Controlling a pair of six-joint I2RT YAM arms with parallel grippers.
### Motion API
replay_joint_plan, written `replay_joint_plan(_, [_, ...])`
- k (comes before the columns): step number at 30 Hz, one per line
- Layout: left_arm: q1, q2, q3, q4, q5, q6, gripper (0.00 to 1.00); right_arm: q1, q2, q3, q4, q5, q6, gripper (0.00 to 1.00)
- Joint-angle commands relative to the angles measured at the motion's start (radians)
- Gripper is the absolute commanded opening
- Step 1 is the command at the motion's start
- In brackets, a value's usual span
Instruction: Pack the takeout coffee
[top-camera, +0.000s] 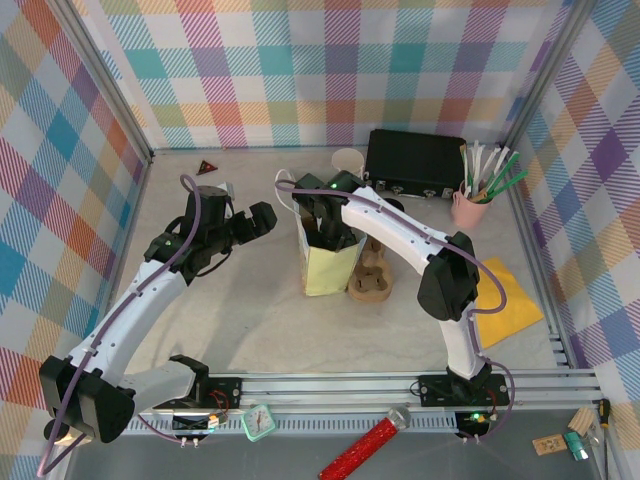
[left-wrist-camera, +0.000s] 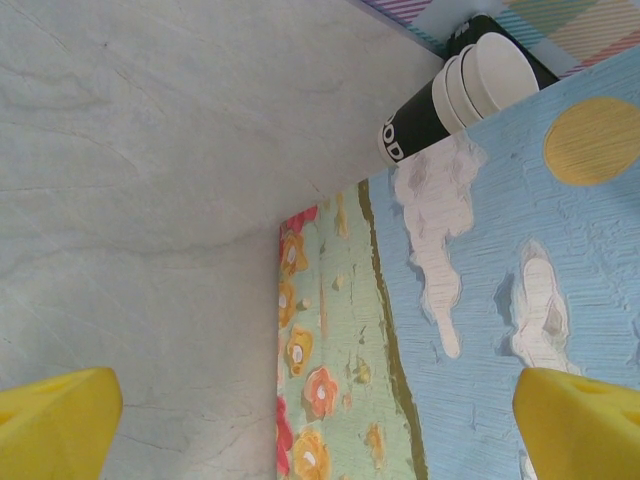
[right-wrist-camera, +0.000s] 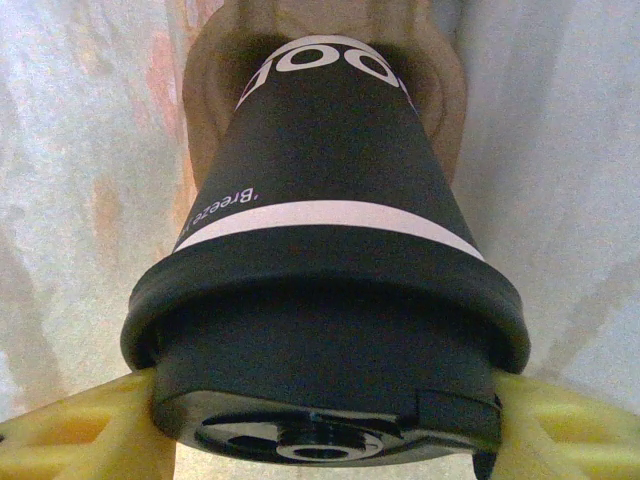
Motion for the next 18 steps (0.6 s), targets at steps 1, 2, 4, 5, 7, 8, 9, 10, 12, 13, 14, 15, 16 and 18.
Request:
replay_joint_plan(1, [0.009, -0.011, 0.012, 0.028, 0.011, -0.009, 1.00, -0.009, -0.019, 0.030, -0.024, 0.041, 0.014, 0.65])
replay_joint_plan(2, [0.009, -0.011, 0.011, 0.027, 0.009, -0.010, 1.00, -0.009, -0.021, 0.031, -0.024, 0.041, 0.014, 0.65])
replay_joint_plan(4, [0.009, -0.014, 0.008, 0.026, 0.010, -0.010, 1.00, -0.008, -0.024, 0.033, -0.024, 0.042, 0.016, 0.65])
replay_joint_plan(5, [0.011, -0.016, 0.007, 0.026, 0.008, -0.009, 1.00, -0.009, -0.026, 0.034, -0.025, 0.043, 0.017, 0.65])
replay_joint_plan(7, [0.009, -0.018, 0.005, 0.025, 0.008, -0.010, 1.00, -0.008, -0.029, 0.037, -0.027, 0.044, 0.019, 0.65])
replay_joint_plan(8, [0.009, -0.019, 0.005, 0.023, 0.008, -0.010, 1.00, -0.008, -0.030, 0.036, -0.029, 0.044, 0.019, 0.65])
replay_joint_plan(9, [0.009, -0.018, 0.005, 0.024, 0.008, -0.010, 1.00, -0.008, -0.031, 0.038, -0.031, 0.044, 0.019, 0.65])
replay_joint_plan(10, [0.009, -0.018, 0.005, 0.023, 0.007, -0.010, 1.00, -0.008, -0.032, 0.041, -0.032, 0.045, 0.021, 0.65])
replay_joint_plan(12, [0.009, -0.017, 0.005, 0.024, 0.007, -0.010, 1.00, -0.007, -0.035, 0.045, -0.036, 0.046, 0.022, 0.65])
replay_joint_plan(13, [0.009, -0.017, 0.005, 0.025, 0.007, -0.011, 1.00, -0.008, -0.036, 0.045, -0.037, 0.044, 0.024, 0.65])
replay_joint_plan(14, [0.010, -0.018, 0.004, 0.025, 0.008, -0.011, 1.00, -0.008, -0.039, 0.048, -0.038, 0.044, 0.025, 0.65])
replay_joint_plan(15, [0.009, -0.018, 0.004, 0.025, 0.009, -0.011, 1.00, -0.008, -0.042, 0.048, -0.037, 0.044, 0.027, 0.65])
replay_joint_plan(16, [0.009, -0.018, 0.004, 0.025, 0.008, -0.012, 1.00, -0.009, -0.043, 0.049, -0.039, 0.045, 0.027, 0.65])
replay_joint_plan(18, [0.009, -0.018, 0.002, 0.026, 0.008, -0.012, 1.00, -0.008, -0.046, 0.050, -0.042, 0.045, 0.027, 0.65])
